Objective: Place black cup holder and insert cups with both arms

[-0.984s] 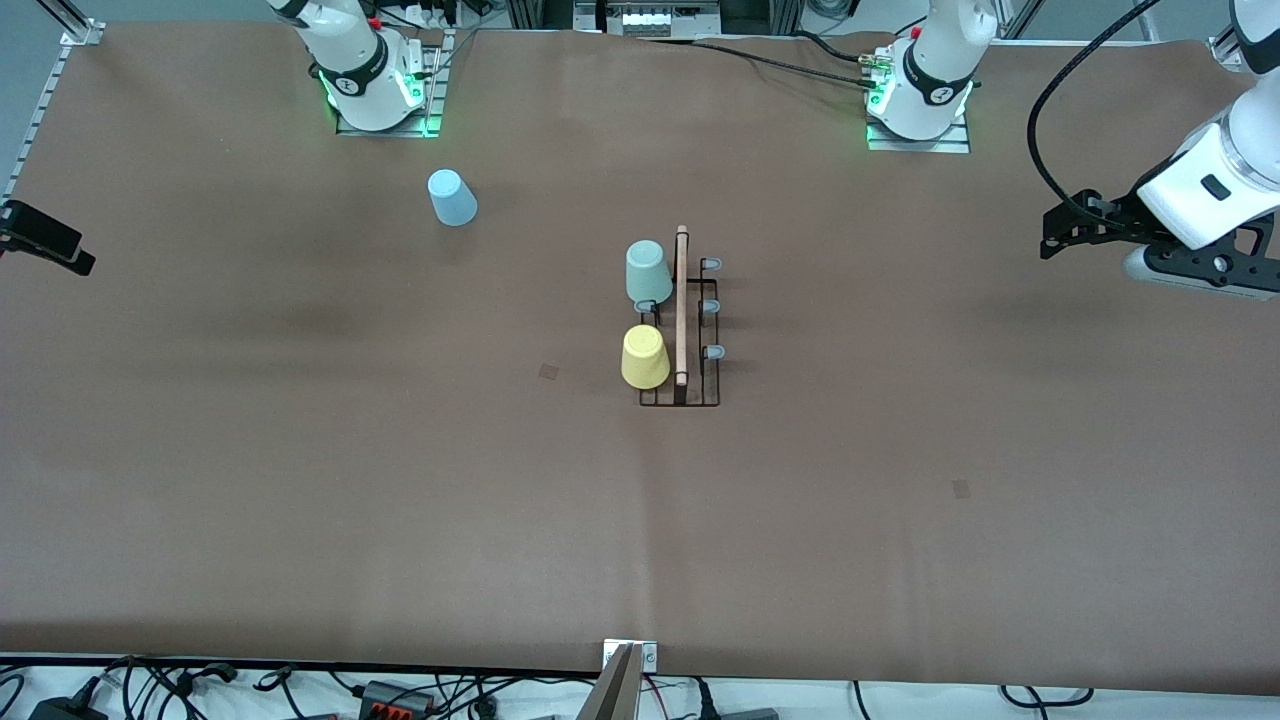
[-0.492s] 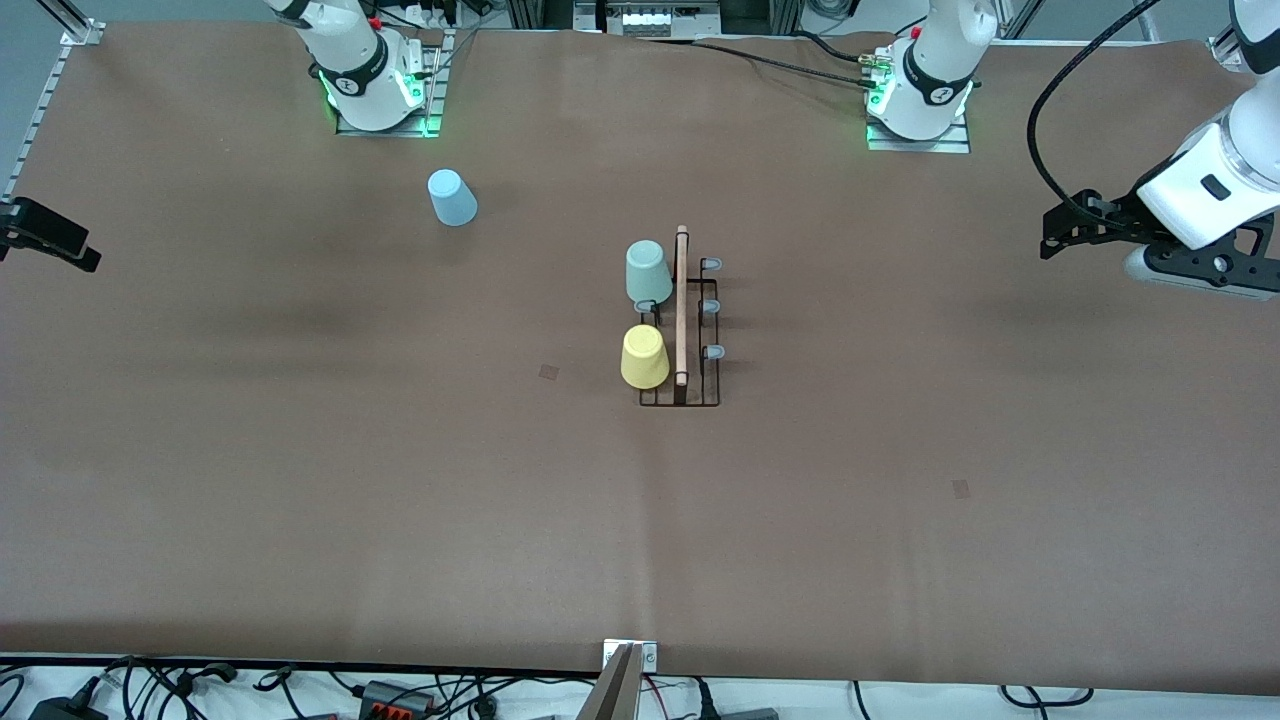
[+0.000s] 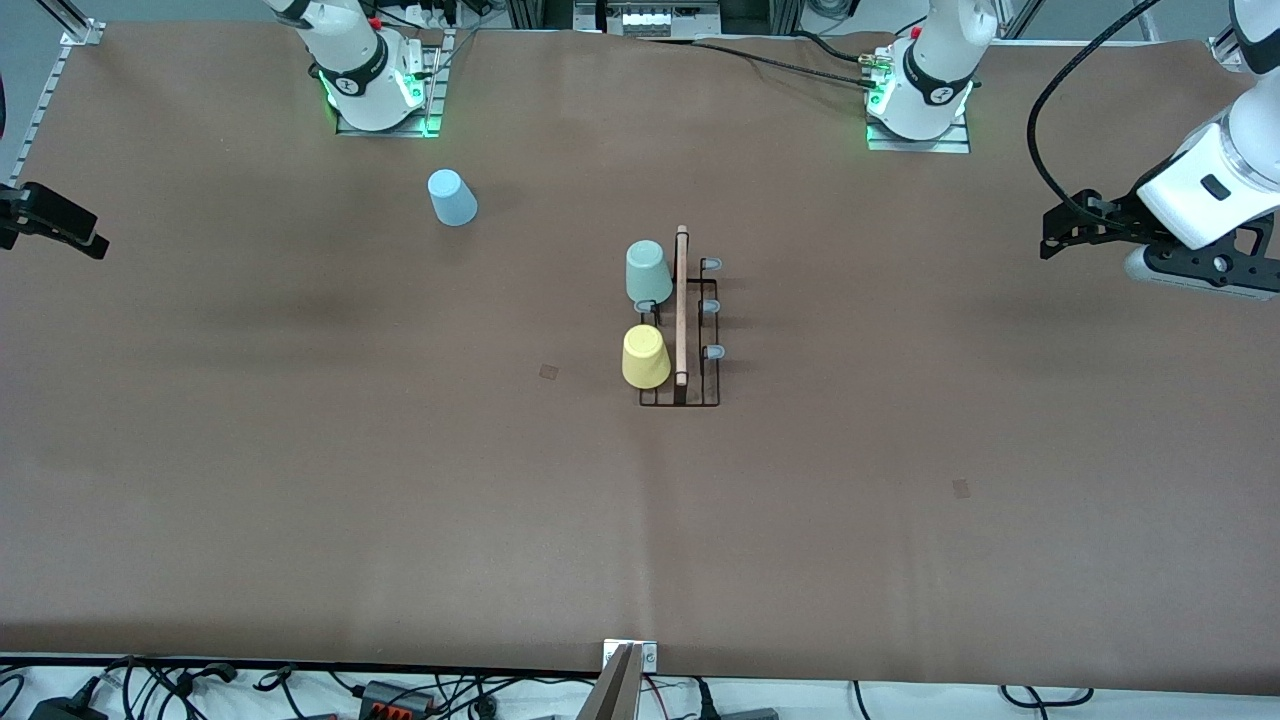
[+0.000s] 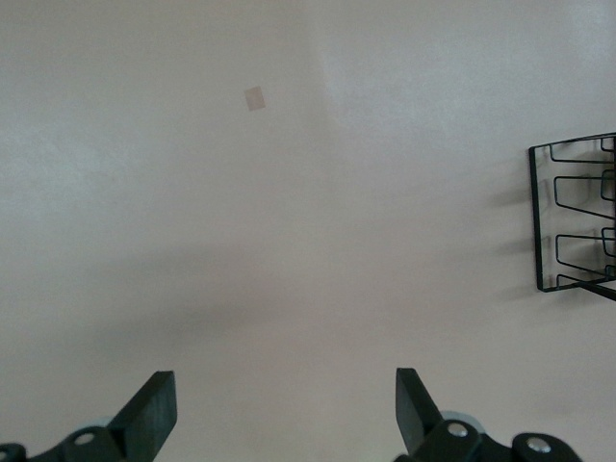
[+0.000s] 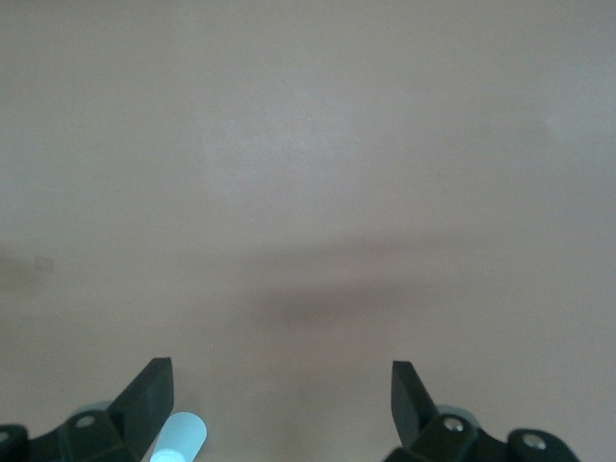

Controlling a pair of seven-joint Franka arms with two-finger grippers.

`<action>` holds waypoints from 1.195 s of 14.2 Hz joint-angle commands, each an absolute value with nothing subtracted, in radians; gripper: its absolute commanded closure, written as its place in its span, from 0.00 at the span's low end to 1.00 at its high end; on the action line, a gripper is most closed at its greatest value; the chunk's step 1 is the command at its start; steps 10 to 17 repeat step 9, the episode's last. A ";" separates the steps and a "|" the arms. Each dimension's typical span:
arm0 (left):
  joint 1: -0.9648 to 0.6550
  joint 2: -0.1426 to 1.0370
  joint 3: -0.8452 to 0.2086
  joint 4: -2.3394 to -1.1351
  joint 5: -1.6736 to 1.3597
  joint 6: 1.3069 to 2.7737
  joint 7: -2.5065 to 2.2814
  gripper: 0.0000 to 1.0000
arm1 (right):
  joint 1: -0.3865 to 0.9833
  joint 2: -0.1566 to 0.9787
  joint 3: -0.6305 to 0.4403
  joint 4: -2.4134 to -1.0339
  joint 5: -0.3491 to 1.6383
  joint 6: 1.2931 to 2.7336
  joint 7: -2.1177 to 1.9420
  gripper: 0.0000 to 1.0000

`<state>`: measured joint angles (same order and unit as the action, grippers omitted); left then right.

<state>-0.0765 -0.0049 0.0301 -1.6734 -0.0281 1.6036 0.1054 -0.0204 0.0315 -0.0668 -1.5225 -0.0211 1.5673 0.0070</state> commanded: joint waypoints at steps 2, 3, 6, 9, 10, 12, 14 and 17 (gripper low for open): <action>-0.080 -0.002 0.031 -1.654 -0.018 1.586 0.103 0.00 | -0.014 0.012 -0.077 -1.540 -0.025 1.571 -0.002 0.00; -0.080 -0.002 0.031 -1.654 -0.018 1.586 0.101 0.00 | -0.014 0.012 -0.077 -1.540 -0.023 1.569 -0.002 0.00; -0.078 -0.002 0.031 -1.654 -0.018 1.585 0.103 0.00 | -0.020 0.012 -0.077 -1.540 -0.009 1.571 -0.006 0.00; -0.078 -0.002 0.031 -1.655 -0.018 1.585 0.103 0.00 | -0.032 0.012 -0.078 -1.540 0.009 1.566 -0.011 0.00; -0.078 -0.002 0.031 -1.655 -0.018 1.585 0.103 0.00 | -0.032 0.012 -0.078 -1.540 0.009 1.566 -0.011 0.00; -0.078 -0.002 0.031 -1.655 -0.018 1.585 0.103 0.00 | -0.032 0.012 -0.078 -1.540 0.009 1.566 -0.011 0.00; -0.078 -0.002 0.031 -1.655 -0.018 1.585 0.103 0.00 | -0.032 0.012 -0.078 -1.540 0.009 1.566 -0.011 0.00; -0.078 -0.002 0.031 -1.655 -0.018 1.585 0.103 0.00 | -0.032 0.012 -0.078 -1.540 0.009 1.566 -0.011 0.00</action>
